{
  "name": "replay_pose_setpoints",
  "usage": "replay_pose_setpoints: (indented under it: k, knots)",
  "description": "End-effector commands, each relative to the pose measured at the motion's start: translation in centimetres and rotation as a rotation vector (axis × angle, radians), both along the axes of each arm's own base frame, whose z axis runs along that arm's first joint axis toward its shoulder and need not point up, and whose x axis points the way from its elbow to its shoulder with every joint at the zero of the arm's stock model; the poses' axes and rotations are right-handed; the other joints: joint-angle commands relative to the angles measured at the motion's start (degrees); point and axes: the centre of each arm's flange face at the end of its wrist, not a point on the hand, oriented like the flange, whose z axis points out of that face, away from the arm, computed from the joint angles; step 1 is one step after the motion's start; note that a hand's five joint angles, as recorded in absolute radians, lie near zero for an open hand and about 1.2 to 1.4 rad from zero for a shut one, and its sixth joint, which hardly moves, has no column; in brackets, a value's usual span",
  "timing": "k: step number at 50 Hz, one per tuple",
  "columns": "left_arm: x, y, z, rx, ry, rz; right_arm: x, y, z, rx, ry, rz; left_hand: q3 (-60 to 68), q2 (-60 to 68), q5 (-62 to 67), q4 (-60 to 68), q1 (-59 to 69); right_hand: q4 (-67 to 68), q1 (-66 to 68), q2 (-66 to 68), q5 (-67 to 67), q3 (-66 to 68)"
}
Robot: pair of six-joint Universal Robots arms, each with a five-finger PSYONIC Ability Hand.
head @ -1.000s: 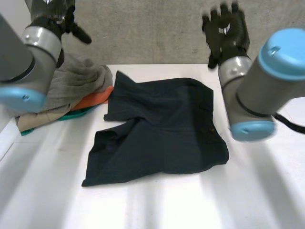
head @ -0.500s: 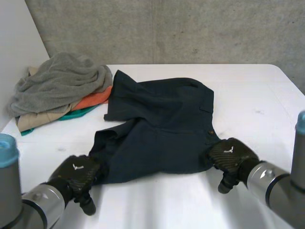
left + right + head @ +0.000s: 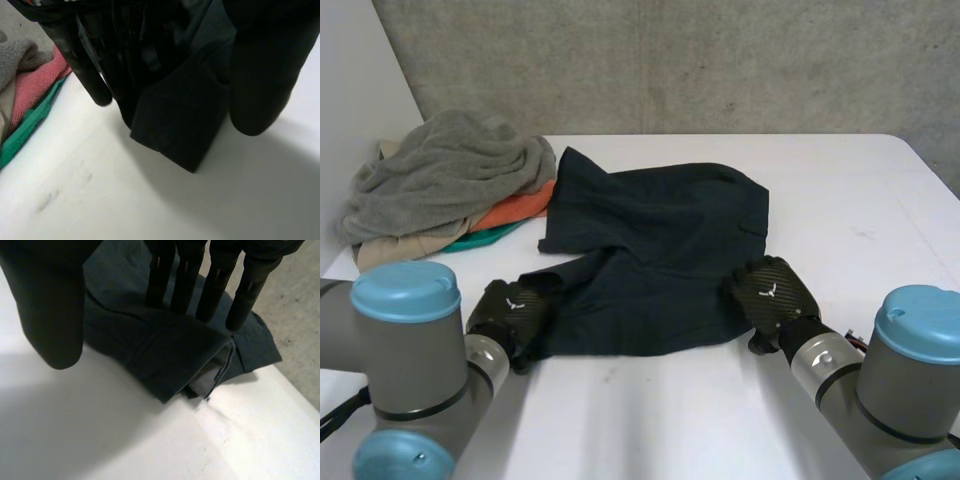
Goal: Fold the laundry.
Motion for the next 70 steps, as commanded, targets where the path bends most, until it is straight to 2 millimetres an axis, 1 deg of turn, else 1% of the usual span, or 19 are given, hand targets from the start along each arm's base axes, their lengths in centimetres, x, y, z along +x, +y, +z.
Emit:
replay_pose_setpoints:
  k: [1, 6, 7, 10, 13, 17, 18, 22, 27, 33, 39, 44, 48, 50, 53, 57, 60, 64, 70]
  knots:
    - [-1.1, -1.6, -0.1, -0.126, -0.04, -0.029, 1.2, -1.7, -1.0, -0.109, -0.006, 0.02, 40.9, 40.96, 40.69, 40.72, 40.27, 19.19, 19.42, 20.38, 18.9, 19.99]
    - [-1.7, -1.8, 0.8, -0.197, -0.008, -0.037, 1.2, -2.7, -1.5, -0.15, 0.01, -0.003, 50.25, 50.31, 50.04, 50.07, 49.62, 36.82, 37.05, 38.01, 36.54, 37.62]
    - [-1.9, -1.7, 1.4, -0.222, 0.002, -0.041, 1.2, -2.9, -1.2, -0.166, 0.005, -0.016, 50.25, 50.31, 50.04, 50.07, 49.62, 49.88, 50.11, 51.07, 49.6, 50.68]
    - [-1.9, -1.6, 2.6, -0.251, 0.019, -0.035, 1.0, -3.5, -0.2, -0.188, -0.016, -0.048, 50.25, 50.31, 50.04, 50.07, 49.62, 50.02, 50.24, 51.21, 49.73, 50.81]
    - [-1.9, -1.4, 4.7, -0.296, 0.043, -0.031, 0.7, -3.9, 2.7, -0.22, -0.064, -0.09, 50.25, 50.31, 50.04, 50.07, 49.62, 50.02, 50.24, 51.21, 49.73, 50.81]
    - [-1.9, -0.3, 10.0, -0.394, 0.109, -0.046, -0.3, -3.6, 9.4, -0.234, -0.127, -0.122, 50.25, 50.31, 50.04, 50.07, 49.62, 50.02, 50.24, 51.21, 49.73, 50.81]
    - [-1.7, 0.3, 12.8, -0.444, 0.147, -0.051, -0.8, -3.1, 12.3, -0.22, -0.151, -0.126, 50.25, 50.31, 50.04, 50.07, 49.62, 50.02, 50.24, 51.21, 49.73, 50.81]
    - [-1.0, 2.4, 19.6, -0.541, 0.235, -0.074, -2.6, -2.0, 18.6, -0.146, -0.169, -0.152, 50.25, 50.31, 50.04, 50.07, 49.62, 50.02, 50.24, 51.21, 49.73, 50.81]
    - [0.3, 4.7, 25.6, -0.562, 0.305, -0.093, -4.4, -1.1, 23.2, -0.033, -0.133, -0.194, 50.25, 50.31, 50.04, 50.07, 49.62, 50.02, 50.24, 51.21, 49.73, 50.81]
    - [0.1, 1.9, 25.0, -0.394, 0.25, -0.083, -4.4, -1.5, 24.6, 0.019, -0.091, -0.197, 50.25, 50.31, 50.04, 50.07, 49.62, 50.02, 50.24, 51.21, 49.73, 50.81]
    - [-1.7, -3.3, 19.6, -0.19, 0.165, -0.062, -1.9, -3.9, 20.6, 0.1, 0.003, -0.144, 50.25, 50.31, 50.04, 50.07, 49.62, 50.02, 50.24, 51.21, 49.73, 50.81]
    - [-3.4, -7.9, 18.7, -0.279, 0.185, -0.051, 0.0, -7.2, 18.4, 0.031, 0.027, -0.17, 50.25, 50.31, 50.04, 50.07, 49.62, 50.02, 50.24, 51.21, 49.73, 50.81]
    - [-4.6, -10.4, 23.0, -0.548, 0.313, -0.082, 1.7, -10.1, 20.7, -0.213, -0.078, -0.233, 50.25, 50.31, 50.04, 50.07, 49.62, 50.02, 50.24, 51.21, 49.73, 50.81]
    - [-4.9, -11.0, 26.9, -0.762, 0.41, -0.105, 2.0, -11.5, 23.8, -0.405, -0.197, -0.264, 50.25, 50.31, 50.04, 50.07, 49.62, 50.02, 50.24, 51.21, 49.73, 50.81]
    - [-4.3, -10.6, 31.4, -1.013, 0.543, -0.107, 2.3, -11.9, 28.0, -0.646, -0.366, -0.254, 50.25, 50.31, 50.04, 50.07, 49.62, 50.02, 50.24, 51.21, 49.73, 50.81]
    - [-3.8, -9.2, 33.5, -1.14, 0.67, -0.134, 2.2, -10.7, 32.0, -0.855, -0.519, -0.206, 50.25, 50.31, 50.04, 50.07, 49.62, 50.02, 50.24, 51.21, 49.73, 50.81]
    - [-3.5, -9.0, 32.7, -1.1, 0.682, -0.144, 2.5, -10.5, 31.9, -0.855, -0.515, -0.175, 50.25, 50.31, 50.04, 50.07, 49.62, 50.02, 50.24, 51.21, 49.73, 50.81]
    - [-3.1, -9.3, 29.7, -0.98, 0.637, -0.11, 3.1, -10.8, 29.6, -0.754, -0.461, -0.147, 50.25, 50.31, 50.04, 50.07, 49.62, 50.02, 50.24, 51.21, 49.73, 50.81]
    - [-2.0, -9.4, 22.1, -0.722, 0.529, -0.012, 3.0, -11.7, 22.2, -0.494, -0.32, -0.176, 50.25, 50.31, 50.04, 50.07, 49.62, 50.02, 50.24, 51.21, 49.73, 50.81]
